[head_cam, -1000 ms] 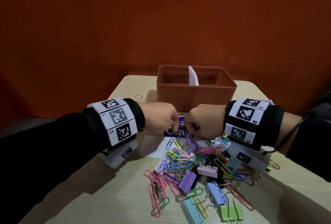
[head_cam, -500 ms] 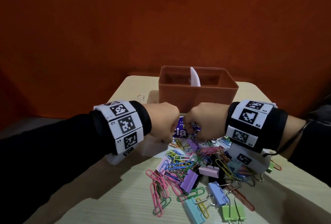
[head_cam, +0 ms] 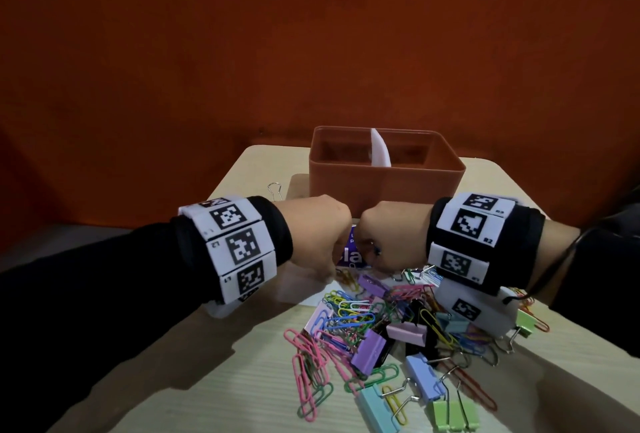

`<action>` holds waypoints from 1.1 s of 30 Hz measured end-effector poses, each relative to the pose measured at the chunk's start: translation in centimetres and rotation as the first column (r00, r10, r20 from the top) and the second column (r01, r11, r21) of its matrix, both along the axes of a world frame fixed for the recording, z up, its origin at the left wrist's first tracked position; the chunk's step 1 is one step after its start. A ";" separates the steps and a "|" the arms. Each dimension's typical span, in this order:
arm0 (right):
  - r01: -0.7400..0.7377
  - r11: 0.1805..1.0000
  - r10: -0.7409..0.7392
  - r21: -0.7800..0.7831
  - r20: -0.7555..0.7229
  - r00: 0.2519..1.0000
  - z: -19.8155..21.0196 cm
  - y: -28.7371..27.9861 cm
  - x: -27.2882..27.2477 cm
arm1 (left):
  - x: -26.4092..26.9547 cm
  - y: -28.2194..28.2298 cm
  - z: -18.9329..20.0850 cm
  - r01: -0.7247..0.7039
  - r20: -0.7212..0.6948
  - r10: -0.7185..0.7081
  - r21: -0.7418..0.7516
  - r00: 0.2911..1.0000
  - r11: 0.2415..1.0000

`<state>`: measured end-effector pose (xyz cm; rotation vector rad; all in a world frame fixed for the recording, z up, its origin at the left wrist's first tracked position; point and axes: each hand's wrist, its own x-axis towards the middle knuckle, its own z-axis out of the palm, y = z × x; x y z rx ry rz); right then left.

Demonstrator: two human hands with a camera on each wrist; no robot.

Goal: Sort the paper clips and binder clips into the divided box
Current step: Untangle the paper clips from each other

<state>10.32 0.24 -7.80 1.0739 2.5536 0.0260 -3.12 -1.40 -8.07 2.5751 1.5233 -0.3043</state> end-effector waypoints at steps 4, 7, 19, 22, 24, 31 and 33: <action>-0.021 1.000 0.021 0.011 0.031 0.999 -0.2 -0.4 -0.2 | 0.2 0.2 0.1 0.015 0.001 -0.015 0.034 1.000 0.999; -0.014 1.000 0.013 0.023 0.015 1.000 -0.6 -0.5 -0.1 | 0.2 0.3 0.0 0.003 0.004 -0.003 0.024 1.000 1.000; -0.092 0.996 0.088 0.020 0.157 0.984 -0.5 -0.7 0.0 | 0.0 1.3 -0.5 -0.042 -0.053 0.034 -0.151 0.998 0.988; -0.141 0.987 0.132 0.072 0.118 0.984 -0.8 -0.3 0.4 | 0.0 1.1 -0.4 -0.033 -0.089 0.020 -0.154 0.996 0.988; -0.127 0.990 0.123 0.058 0.078 0.989 -0.4 -0.1 0.6 | 0.0 1.0 -0.5 -0.023 -0.129 0.005 -0.145 0.992 0.989; 0.140 0.989 -0.150 -0.056 -0.245 0.958 0.6 0.5 1.0 | -0.2 1.2 0.9 -0.051 -0.042 0.046 -0.135 0.998 0.990; 0.170 0.984 -0.180 -0.058 -0.302 0.936 1.6 0.8 1.2 | -0.9 1.8 2.4 -0.091 0.089 0.102 -0.117 0.991 0.989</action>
